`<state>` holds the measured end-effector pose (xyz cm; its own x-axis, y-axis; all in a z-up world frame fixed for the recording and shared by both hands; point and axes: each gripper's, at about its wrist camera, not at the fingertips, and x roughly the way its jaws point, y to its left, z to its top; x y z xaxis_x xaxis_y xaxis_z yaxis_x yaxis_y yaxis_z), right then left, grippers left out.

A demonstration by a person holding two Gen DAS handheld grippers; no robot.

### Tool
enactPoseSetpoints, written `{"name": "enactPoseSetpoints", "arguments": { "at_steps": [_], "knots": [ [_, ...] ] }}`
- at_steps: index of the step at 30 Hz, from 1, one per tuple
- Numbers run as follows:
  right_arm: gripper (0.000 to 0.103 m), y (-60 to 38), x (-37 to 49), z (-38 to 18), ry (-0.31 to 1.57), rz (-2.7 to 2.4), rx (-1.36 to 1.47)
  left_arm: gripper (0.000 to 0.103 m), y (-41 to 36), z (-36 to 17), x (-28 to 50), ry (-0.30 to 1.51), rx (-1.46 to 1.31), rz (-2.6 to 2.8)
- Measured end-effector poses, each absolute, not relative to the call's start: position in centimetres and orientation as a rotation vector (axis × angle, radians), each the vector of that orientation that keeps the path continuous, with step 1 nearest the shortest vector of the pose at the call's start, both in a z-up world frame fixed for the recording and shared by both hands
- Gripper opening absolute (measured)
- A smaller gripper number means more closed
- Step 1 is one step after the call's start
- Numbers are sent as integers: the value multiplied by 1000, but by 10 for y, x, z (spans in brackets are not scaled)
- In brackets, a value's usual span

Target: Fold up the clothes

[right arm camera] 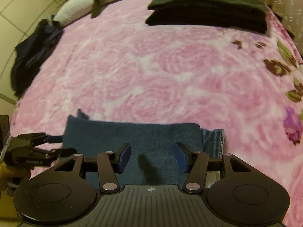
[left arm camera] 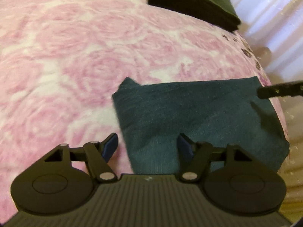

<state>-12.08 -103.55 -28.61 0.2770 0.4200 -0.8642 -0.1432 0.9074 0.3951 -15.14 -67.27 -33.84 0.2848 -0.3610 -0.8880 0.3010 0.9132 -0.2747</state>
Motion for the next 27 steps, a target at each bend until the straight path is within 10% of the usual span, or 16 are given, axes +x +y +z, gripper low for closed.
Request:
{"name": "enactPoseSetpoints", "arguments": {
  "at_steps": [14,25,27],
  "knots": [
    [55,-1053,-210,-276,1162,549,126,74,-688,-347,-232,1259,24,-373],
    [56,-1012,-279,-269,1089,610,-293,67,-715,-293,-302,932,543,-521],
    [79,-993,-303,-268,1026,689,-516,70,-725,-288,-328,861,635,-581]
  ]
}}
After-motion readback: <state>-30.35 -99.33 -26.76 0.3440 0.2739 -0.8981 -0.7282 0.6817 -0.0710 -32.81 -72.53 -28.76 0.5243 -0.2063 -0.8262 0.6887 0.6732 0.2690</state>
